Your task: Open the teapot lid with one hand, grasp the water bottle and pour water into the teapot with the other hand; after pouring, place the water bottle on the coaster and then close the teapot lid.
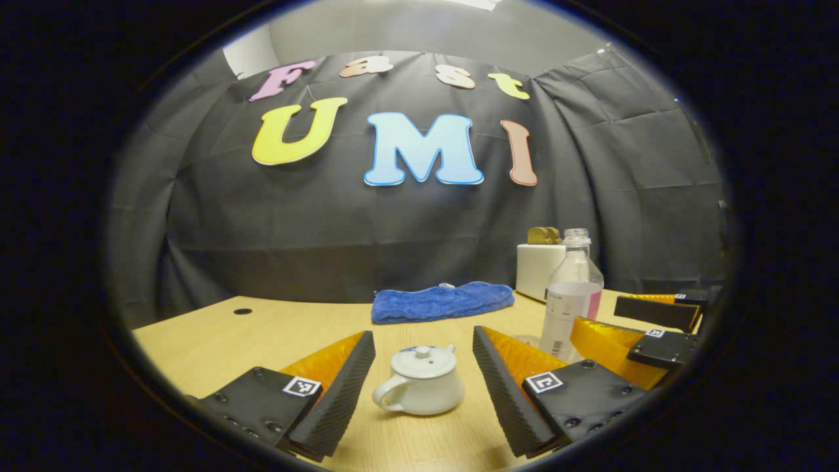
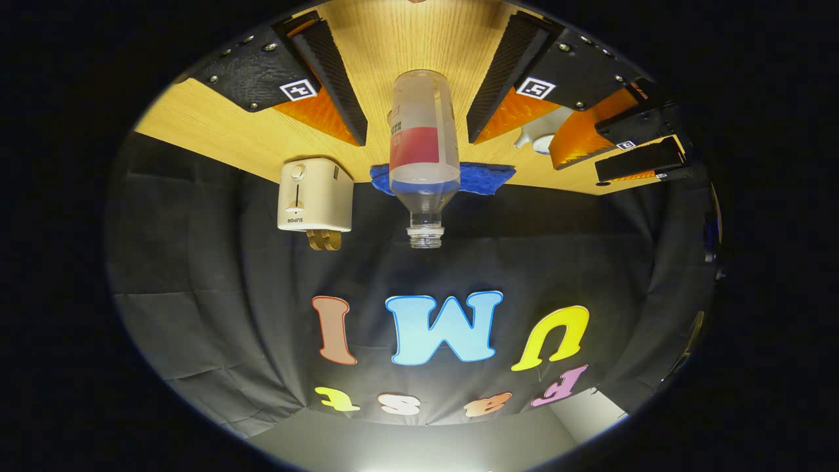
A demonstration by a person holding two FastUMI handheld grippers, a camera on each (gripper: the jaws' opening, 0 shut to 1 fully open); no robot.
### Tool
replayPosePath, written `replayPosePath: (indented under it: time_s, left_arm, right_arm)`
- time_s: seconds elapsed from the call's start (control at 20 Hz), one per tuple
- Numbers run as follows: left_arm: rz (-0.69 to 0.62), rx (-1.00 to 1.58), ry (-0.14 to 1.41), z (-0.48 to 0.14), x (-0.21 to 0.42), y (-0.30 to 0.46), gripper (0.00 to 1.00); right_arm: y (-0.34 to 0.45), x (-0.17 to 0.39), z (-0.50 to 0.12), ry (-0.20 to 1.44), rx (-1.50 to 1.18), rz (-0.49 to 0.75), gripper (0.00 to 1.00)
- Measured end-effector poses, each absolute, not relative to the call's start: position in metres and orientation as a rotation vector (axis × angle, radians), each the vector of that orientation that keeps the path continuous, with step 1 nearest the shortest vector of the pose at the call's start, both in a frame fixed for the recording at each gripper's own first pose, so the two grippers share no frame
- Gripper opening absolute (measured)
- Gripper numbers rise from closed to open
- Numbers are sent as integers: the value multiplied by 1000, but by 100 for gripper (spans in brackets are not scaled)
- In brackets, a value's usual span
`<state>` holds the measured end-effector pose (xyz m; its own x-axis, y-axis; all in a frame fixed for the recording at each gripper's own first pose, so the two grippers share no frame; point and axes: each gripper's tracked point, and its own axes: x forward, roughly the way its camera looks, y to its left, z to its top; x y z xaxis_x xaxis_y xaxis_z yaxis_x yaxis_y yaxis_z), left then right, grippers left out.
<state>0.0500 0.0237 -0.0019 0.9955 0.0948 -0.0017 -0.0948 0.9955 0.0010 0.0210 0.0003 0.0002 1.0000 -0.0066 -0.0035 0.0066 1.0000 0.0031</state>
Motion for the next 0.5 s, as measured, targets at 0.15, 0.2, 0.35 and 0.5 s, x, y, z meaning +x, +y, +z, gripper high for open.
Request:
replayPosePath:
  time_s: [0.15, 0.2, 0.35, 0.5]
  left_arm:
    - [88, 2, 17, -6, 62, 26, 100]
    - [80, 2, 31, -7, 67, 25, 100]
    - [48, 4, 75, -14, 73, 20, 100]
    - [33, -4, 113, -19, 79, 20, 100]
  right_arm:
    - [-1, 32, 0, 6, 5, -12, 95]
    - [-1, 35, 1, 6, 5, -15, 95]
    - [-1, 40, 1, 6, 4, -21, 95]
    - [0, 45, -5, 45, 6, -19, 95]
